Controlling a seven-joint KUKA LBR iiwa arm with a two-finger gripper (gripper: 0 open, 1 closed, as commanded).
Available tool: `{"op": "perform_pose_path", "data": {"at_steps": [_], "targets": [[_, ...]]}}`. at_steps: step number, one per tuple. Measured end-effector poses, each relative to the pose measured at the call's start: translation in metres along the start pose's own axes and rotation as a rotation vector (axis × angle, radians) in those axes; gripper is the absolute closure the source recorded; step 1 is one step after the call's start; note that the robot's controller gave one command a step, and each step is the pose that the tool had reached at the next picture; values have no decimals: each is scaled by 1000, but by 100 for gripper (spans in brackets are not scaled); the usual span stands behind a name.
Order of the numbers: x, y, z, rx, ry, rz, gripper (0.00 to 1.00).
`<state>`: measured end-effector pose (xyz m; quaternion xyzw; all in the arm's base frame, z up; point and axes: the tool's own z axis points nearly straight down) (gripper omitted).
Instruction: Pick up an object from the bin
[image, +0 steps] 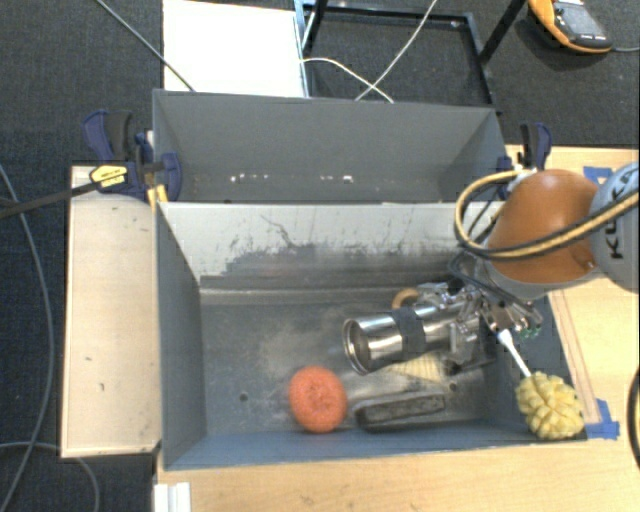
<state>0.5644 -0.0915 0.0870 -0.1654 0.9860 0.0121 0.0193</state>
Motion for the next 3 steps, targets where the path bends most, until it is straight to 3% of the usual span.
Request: {"op": "perform_pose_path", "data": {"at_steps": [3], "targets": [[-2, 1, -75, 1, 1, 10, 100]]}}
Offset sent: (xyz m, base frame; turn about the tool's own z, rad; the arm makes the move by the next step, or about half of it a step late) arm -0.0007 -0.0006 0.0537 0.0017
